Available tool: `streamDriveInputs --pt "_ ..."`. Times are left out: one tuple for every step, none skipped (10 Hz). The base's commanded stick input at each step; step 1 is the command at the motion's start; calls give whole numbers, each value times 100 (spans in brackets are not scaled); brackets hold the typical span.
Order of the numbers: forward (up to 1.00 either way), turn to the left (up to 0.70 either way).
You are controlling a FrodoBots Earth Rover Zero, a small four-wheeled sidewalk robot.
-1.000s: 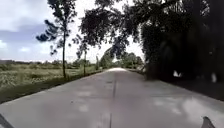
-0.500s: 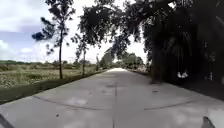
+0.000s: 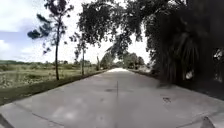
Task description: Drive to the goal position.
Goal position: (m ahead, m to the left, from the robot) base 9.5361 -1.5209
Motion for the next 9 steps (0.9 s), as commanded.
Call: streamDriveInputs --pt "85 -4" --pt "85 -34" --pt "85 -30" --pt "85 -12" --pt "85 0" --pt "85 0" --pt "85 0" --pt "85 0" --pt "85 0"
